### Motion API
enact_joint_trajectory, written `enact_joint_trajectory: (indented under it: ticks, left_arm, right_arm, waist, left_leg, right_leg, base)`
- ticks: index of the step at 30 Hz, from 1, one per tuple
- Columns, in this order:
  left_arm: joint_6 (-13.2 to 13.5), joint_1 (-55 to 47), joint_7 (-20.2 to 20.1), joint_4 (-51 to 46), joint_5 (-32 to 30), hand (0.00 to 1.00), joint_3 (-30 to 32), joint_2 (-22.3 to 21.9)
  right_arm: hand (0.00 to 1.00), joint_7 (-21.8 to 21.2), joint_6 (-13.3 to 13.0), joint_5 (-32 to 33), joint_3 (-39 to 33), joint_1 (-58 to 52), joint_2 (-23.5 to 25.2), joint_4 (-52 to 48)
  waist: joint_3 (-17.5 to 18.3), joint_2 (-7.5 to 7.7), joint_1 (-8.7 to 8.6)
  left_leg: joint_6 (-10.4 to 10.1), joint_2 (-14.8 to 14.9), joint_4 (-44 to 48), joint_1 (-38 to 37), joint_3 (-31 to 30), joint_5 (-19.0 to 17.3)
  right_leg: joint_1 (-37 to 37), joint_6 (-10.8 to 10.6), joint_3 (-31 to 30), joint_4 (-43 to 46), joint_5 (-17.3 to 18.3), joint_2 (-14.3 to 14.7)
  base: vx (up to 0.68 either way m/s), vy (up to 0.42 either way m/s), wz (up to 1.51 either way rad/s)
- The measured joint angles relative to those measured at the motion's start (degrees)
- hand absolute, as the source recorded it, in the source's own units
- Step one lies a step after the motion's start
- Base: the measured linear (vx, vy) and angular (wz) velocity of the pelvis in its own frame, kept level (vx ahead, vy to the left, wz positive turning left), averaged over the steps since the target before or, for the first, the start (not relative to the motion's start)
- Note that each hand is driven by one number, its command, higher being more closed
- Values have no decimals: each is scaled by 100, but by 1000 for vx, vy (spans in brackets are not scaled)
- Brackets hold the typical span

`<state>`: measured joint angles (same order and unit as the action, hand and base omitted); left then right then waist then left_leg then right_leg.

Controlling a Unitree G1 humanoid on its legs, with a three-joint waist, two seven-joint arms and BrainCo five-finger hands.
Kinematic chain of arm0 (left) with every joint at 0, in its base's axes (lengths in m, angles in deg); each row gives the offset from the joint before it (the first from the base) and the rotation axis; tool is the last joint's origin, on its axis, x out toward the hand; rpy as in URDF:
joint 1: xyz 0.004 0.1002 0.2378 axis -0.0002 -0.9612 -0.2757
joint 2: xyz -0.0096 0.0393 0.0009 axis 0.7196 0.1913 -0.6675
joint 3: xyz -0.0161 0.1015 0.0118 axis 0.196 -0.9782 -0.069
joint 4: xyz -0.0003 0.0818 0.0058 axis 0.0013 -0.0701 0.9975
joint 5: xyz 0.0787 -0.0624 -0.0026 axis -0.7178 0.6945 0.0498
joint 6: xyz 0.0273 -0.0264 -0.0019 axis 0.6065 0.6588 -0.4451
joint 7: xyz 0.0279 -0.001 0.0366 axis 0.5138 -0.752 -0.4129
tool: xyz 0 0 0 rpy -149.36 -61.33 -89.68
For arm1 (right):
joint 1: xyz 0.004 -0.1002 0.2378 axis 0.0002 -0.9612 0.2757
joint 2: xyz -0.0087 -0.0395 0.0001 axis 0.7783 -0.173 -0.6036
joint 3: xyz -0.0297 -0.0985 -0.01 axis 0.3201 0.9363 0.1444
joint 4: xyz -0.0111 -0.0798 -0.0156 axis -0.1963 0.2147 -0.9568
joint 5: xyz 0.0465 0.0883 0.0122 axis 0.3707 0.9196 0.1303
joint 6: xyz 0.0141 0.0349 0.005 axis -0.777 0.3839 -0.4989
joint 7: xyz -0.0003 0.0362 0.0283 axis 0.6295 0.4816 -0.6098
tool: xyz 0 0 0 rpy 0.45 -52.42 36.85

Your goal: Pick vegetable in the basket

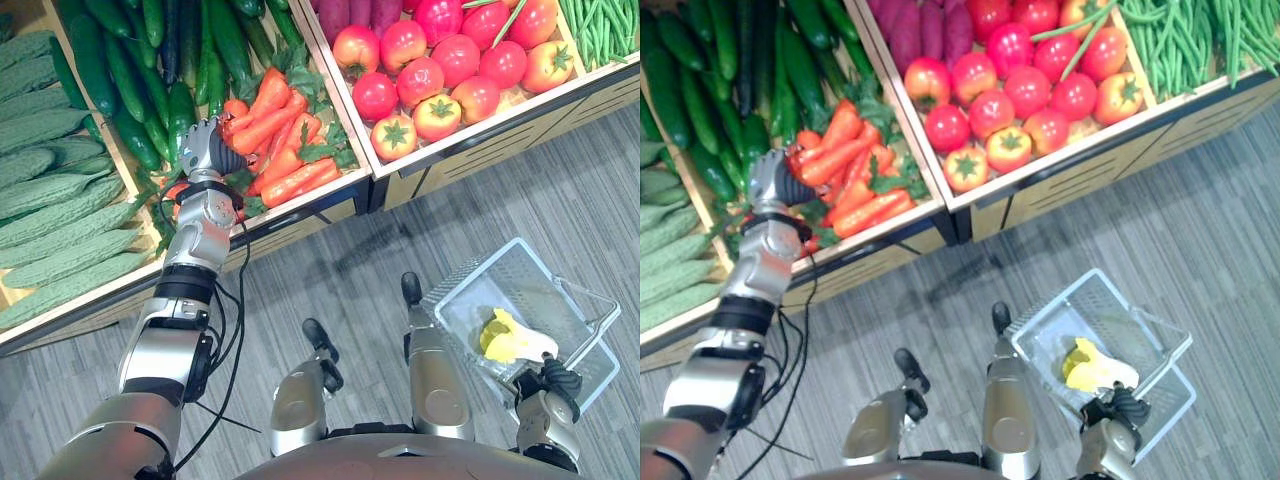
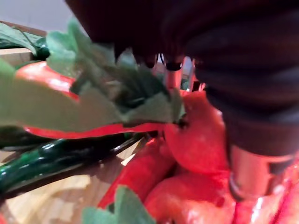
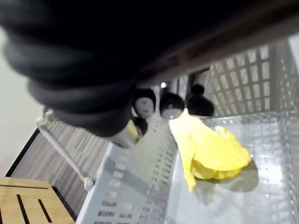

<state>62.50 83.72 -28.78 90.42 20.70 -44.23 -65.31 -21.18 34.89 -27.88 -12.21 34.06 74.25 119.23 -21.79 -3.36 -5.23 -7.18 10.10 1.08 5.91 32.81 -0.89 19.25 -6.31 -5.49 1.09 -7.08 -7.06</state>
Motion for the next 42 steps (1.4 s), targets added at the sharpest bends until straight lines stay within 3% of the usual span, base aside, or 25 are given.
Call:
enact_joint_trajectory:
  ticks: [5,9,12,16,21,25,27,28,29,30,31,32,33,34,36,38,39,40,41,42]
  left_arm:
    - [-35,-8,-199,-141,-17,100,-195,3]
    - [-32,-191,-195,-1044,-237,100,-206,334]
    - [-35,-487,-188,-1675,-248,100,-193,583]
    - [-7,-996,-115,-2682,-450,100,-186,601]
    - [157,-1386,-51,-3378,-461,100,-673,365]
    - [404,-1591,-85,-3385,-446,100,-1607,-439]
    - [557,-1798,-131,-3384,-444,100,-1875,-660]
    - [635,-1918,-217,-3380,-443,100,-1944,-734]
    - [675,-2047,-258,-3381,-439,100,-1930,-791]
    - [678,-2125,-276,-3380,-437,100,-1911,-812]
    - [695,-2329,-351,-3380,-436,100,-1850,-894]
    - [710,-2435,-388,-3377,-421,100,-1807,-923]
    - [746,-2631,-467,-3365,-324,100,-1703,-1013]
    - [756,-2706,-501,-3250,-258,100,-1678,-1127]
    - [766,-2693,-607,-2913,-117,100,-1726,-1433]
    - [787,-2696,-688,-2598,-78,100,-1920,-1643]
    - [843,-2707,-707,-2391,61,100,-2065,-1755]
    - [896,-2754,-710,-2206,134,100,-2141,-1809]
    - [902,-2779,-713,-2144,197,100,-2159,-1846]
    - [911,-2827,-716,-2090,311,100,-2170,-1858]
  right_arm:
    - [100,-28,-1,3,55,-120,14,-2]
    - [100,-90,-2,-5,188,-281,31,31]
    - [100,-180,6,-9,189,-404,31,298]
    - [100,-194,11,-10,181,-491,30,472]
    - [100,-214,55,-11,174,-540,39,482]
    - [100,-198,153,-19,339,-620,188,-173]
    - [100,-192,171,-52,600,-526,222,-558]
    - [100,-202,173,-73,817,-490,229,-828]
    - [100,-218,175,-133,1085,-479,231,-1124]
    - [100,-235,175,-165,1210,-473,229,-1254]
    - [100,-280,173,-237,1541,-447,208,-1484]
    - [100,-320,163,-250,1744,-441,194,-1589]
    - [100,-463,130,-307,2154,-427,161,-1748]
    - [100,-582,126,-373,2531,-413,153,-1939]
    - [100,-787,127,-463,2951,-417,126,-2222]
    - [100,-956,128,-464,3324,-473,35,-2388]
    - [100,-1021,130,-463,3582,-532,-28,-2471]
    - [100,-1047,130,-456,3936,-603,-78,-2560]
    - [100,-1083,131,-448,4108,-610,-154,-2623]
    - [100,-1133,131,-440,4356,-570,-244,-2720]
  waist:
    - [17,-23,5]
    - [64,-49,10]
    - [503,-104,-5]
    - [842,-109,-1]
    - [1042,-60,-39]
    - [1112,-1,-161]
    - [1082,47,-176]
    - [1120,-66,-178]
    - [1111,-48,-145]
    - [1116,-38,-134]
    - [1136,-13,-91]
    - [1154,0,-29]
    - [1193,61,38]
    - [1214,94,35]
    - [1227,36,-50]
    - [1229,37,-35]
    - [1220,6,-21]
    - [1227,-19,6]
    - [1234,-34,26]
    - [1230,-49,57]
  left_leg:
    - [-2,28,9,-342,-21,4]
    - [-1,1,-7,-512,-186,3]
    - [0,-35,-81,-709,-299,4]
    - [3,-126,-169,-916,-350,-2]
    - [30,-229,-302,-1104,-347,10]
    - [38,-242,-292,-1352,-79,-26]
    - [39,-243,-220,-1512,386,-141]
    - [60,-112,-41,-1568,745,-251]
    - [28,-56,26,-1738,1122,-325]
    - [-22,-36,37,-1836,1319,-360]
    - [-71,20,115,-2034,1770,-410]
    - [-67,35,143,-2133,1970,-412]
    - [-75,65,206,-2278,2339,-419]
    - [-90,141,323,-2365,2608,-431]
    - [-89,453,812,-2386,2855,-429]
    - [28,1101,2080,-2373,2930,-348]
    - [437,1620,3078,-2354,2768,-3]
    - [958,1996,3963,-2159,2125,448]
    - [969,1972,4342,-1921,1571,195]
    - [816,1671,4782,-1388,538,-321]
  right_leg:
    - [-430,-6,179,-52,6,-21]
    - [-739,-12,336,-150,22,-71]
    - [-1046,-13,453,-316,22,-103]
    - [-1278,-23,462,-428,22,-106]
    - [-1389,-55,405,-454,2,-153]
    - [-1343,-99,264,-225,58,-150]
    - [-1115,352,1322,125,510,-411]
    - [-988,870,2424,495,728,-690]
    - [-939,1305,3532,846,767,-1026]
    - [-940,1489,4015,1012,763,-1164]
    - [-977,1710,4875,1312,772,-1395]
    - [-981,1713,5175,1425,774,-1465]
    - [-963,1561,5594,1580,674,-1530]
    - [-832,1096,5434,1540,574,-1350]
    - [-682,1118,5022,1408,626,-974]
    - [-705,1182,4564,1200,671,-550]
    - [-858,1242,4229,960,679,-203]
    - [-1048,1327,3836,696,700,125]
    - [-1088,1341,3602,608,706,231]
    - [-1101,1354,3258,506,717,368]
  base:
    - [38,1,12]
    - [-6,3,19]
    - [9,4,14]
    - [8,3,4]
    - [-35,1,-5]
    - [-19,-4,-33]
    - [-33,30,-119]
    - [70,118,-165]
    - [104,112,-171]
    - [117,70,-192]
    - [94,25,-168]
    - [193,-40,-224]
    - [237,-120,-217]
    - [246,-166,-193]
    - [255,-248,-141]
    - [285,-270,-147]
    - [242,-168,-162]
    - [227,-130,-170]
    - [209,-50,-170]
    - [217,23,-202]
